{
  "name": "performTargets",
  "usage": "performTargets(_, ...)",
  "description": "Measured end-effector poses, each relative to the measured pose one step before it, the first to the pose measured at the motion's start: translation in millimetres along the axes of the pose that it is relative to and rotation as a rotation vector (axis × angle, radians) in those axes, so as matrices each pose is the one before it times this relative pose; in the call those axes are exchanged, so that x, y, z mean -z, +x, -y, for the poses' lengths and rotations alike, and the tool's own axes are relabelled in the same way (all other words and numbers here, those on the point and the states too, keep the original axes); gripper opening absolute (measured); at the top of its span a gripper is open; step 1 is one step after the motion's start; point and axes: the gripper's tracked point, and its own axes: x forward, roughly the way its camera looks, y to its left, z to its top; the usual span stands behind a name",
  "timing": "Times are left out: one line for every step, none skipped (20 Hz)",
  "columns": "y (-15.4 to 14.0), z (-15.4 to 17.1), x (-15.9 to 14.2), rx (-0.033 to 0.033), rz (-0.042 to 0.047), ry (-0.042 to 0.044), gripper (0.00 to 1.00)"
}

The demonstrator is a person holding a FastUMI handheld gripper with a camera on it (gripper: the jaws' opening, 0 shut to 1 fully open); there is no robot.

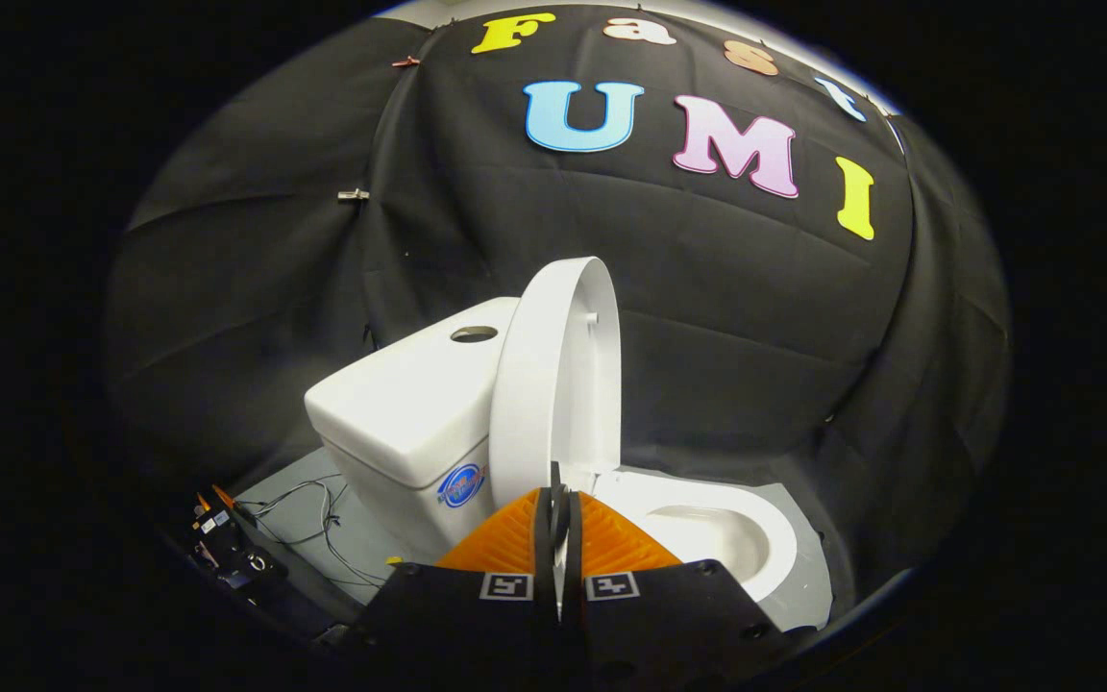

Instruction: Open the toilet lid.

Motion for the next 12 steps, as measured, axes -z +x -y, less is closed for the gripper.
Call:
performTargets(0.74,-2.33,-0.14,-0.00045,0.00087,-0.00517,0.05)
performTargets(0.05,-1.33,-0.25,0.00101,0.0002,-0.00171,0.05)
performTargets(-0.33,-1.11,0.91,-0.00008,-0.00131,0.00001,0.05)
performTargets(0.85,-1.19,-0.03,-0.00261,0.00096,-0.00009,0.05)
performTargets(0.18,-1.49,-0.01,-0.00425,0.00069,-0.00245,0.05)
performTargets(0.17,-2.4,-0.71,-0.00387,0.00087,-0.00661,0.05)
performTargets(0.53,-1.76,0.91,-0.00247,-0.00078,-0.00875,0.05)
performTargets(-0.31,-2.94,0.07,-0.00607,0.00025,-0.00648,0.05)
performTargets(-0.89,-3.69,0.09,-0.01151,-0.00727,-0.00315,0.05)
performTargets(1.36,-1.09,-0.49,-0.00944,0.00941,-0.00426,0.1)
performTargets(-0.53,1.24,2.07,0.00639,-0.00663,-0.00476,0.11)
performTargets(0.19,-0.11,-0.47,0.00006,0.00098,0.00184,0.11)
